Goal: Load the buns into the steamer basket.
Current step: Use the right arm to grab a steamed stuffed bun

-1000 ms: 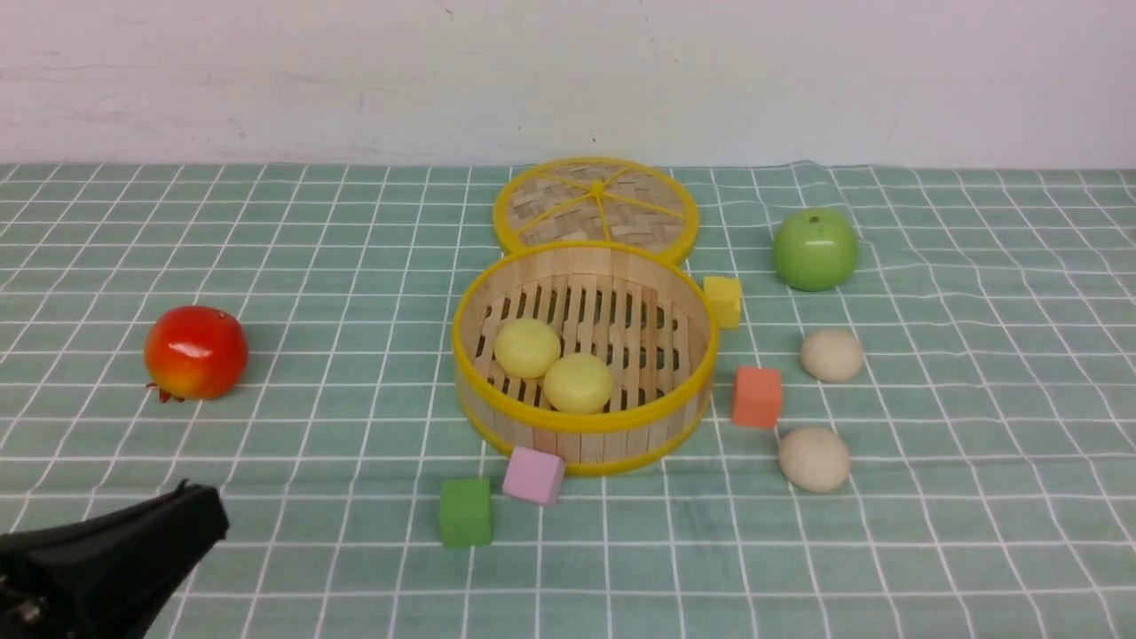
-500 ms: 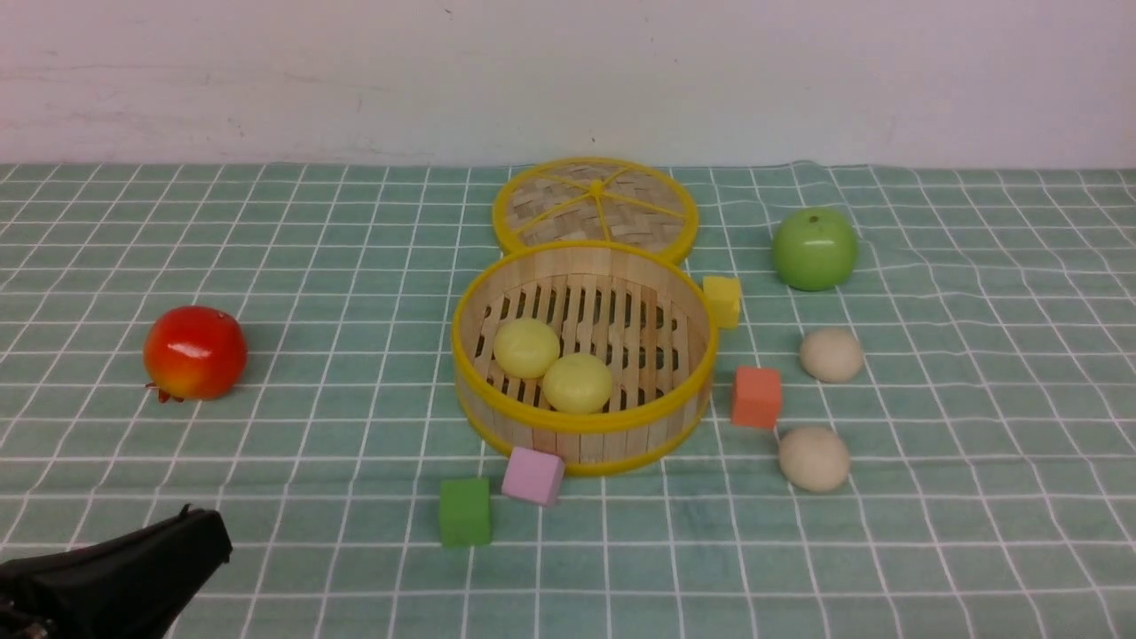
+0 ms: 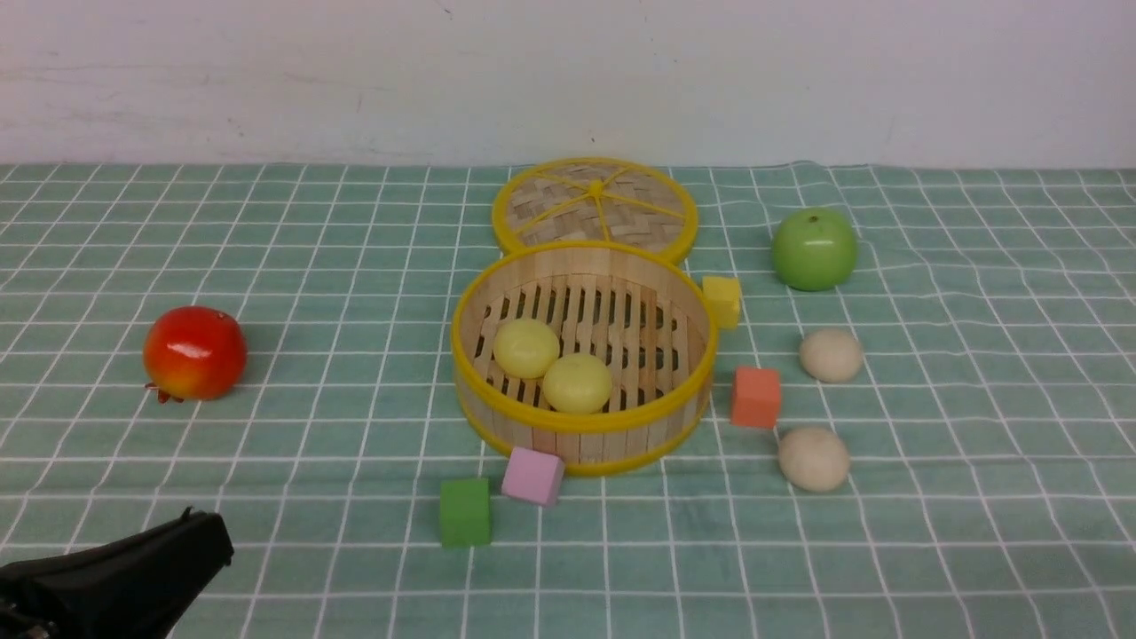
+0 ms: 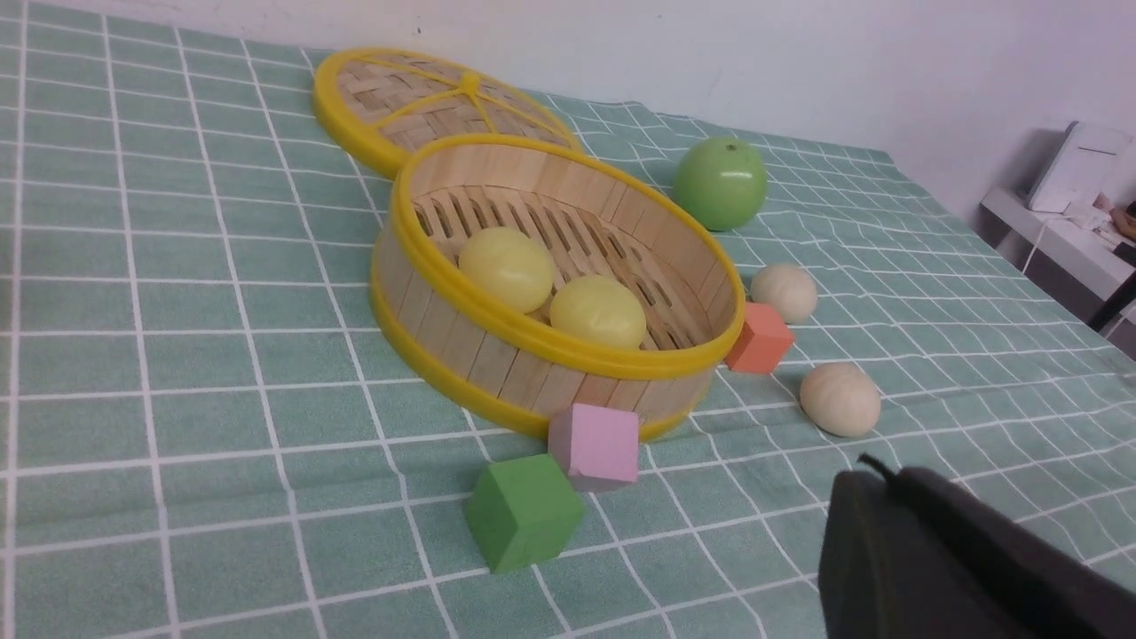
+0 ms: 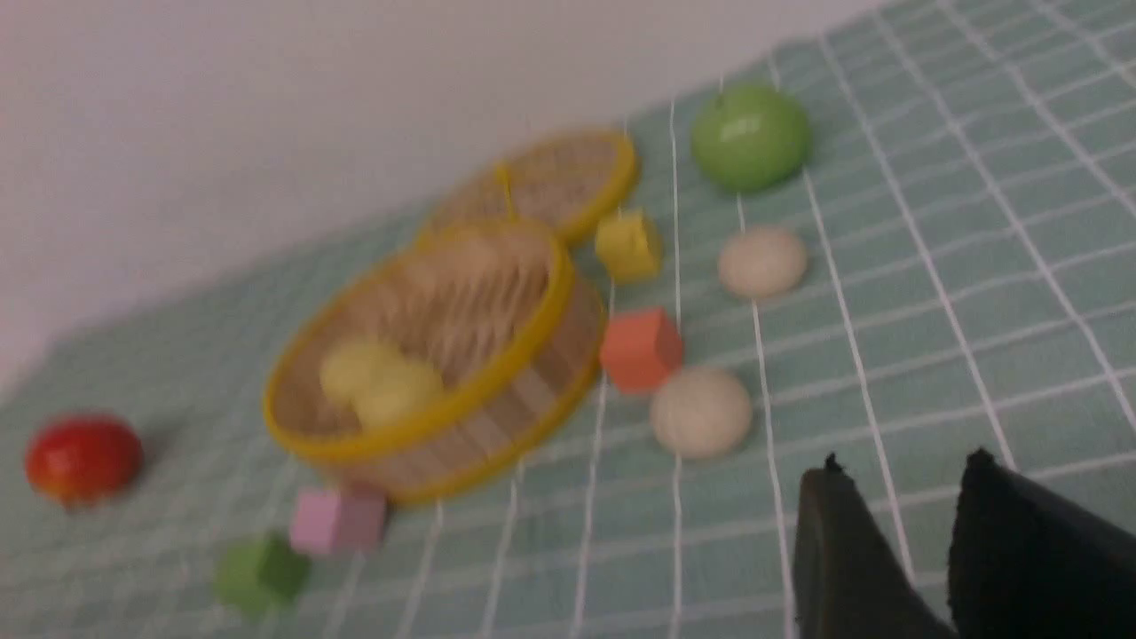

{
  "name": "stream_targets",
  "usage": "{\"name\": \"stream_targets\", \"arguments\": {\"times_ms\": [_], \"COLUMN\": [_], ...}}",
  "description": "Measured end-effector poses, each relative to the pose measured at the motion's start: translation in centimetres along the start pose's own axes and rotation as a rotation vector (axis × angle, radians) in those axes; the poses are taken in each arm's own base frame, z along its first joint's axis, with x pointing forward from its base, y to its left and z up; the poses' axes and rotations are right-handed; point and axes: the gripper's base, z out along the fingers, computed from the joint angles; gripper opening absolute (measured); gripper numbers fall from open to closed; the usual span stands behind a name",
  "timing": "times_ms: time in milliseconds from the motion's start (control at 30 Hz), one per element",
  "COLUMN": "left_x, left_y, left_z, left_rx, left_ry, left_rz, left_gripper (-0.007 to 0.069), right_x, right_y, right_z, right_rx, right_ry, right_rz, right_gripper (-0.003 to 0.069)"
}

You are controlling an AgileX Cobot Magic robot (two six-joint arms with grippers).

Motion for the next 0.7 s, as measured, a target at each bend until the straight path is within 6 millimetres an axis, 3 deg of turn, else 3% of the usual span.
{"name": "stream_targets", "arguments": {"times_ms": [33,67,167,233,333,400,433,533,567,700], "left_x": [0.0,0.0,0.0,0.0,0.0,0.0,0.0,0.0,0.0,0.0], "left_y": [0.0,0.0,0.0,0.0,0.0,0.0,0.0,0.0,0.0,0.0], "left_z": [0.0,0.0,0.0,0.0,0.0,0.0,0.0,0.0,0.0,0.0], "left_rx": [0.0,0.0,0.0,0.0,0.0,0.0,0.0,0.001,0.001,0.001], "left_ry": [0.0,0.0,0.0,0.0,0.001,0.002,0.002,0.003,0.003,0.004], "left_rz": [0.0,0.0,0.0,0.0,0.0,0.0,0.0,0.0,0.0,0.0], "left_gripper": [-0.0014,-0.0014,-0.0014,-0.0014,-0.0014,-0.0014,-0.0014,-0.0013,-0.0013,-0.0013], "right_x": [-1.3,-1.5,-4.8,-5.5,-6.4,-6.6,-6.4,-5.9,-5.8,-4.1], "right_y": [0.7,0.9,2.1,2.1,2.2,2.4,2.3,3.3,3.3,4.2], "right_z": [1.0,0.8,5.2,7.3,12.5,15.5,15.8,20.4,20.7,25.5], "right_rx": [0.034,0.031,0.142,0.18,0.214,0.203,0.203,0.159,0.157,0.132], "right_ry": [0.132,0.135,0.453,0.552,0.7,0.757,0.77,0.845,0.848,0.9], "right_rz": [-0.071,-0.084,-0.215,-0.232,-0.257,-0.279,-0.285,-0.318,-0.319,-0.353], "right_gripper": [0.0186,0.0184,0.0164,0.0152,0.012,0.0104,0.0104,0.0109,0.011,0.0171]}}
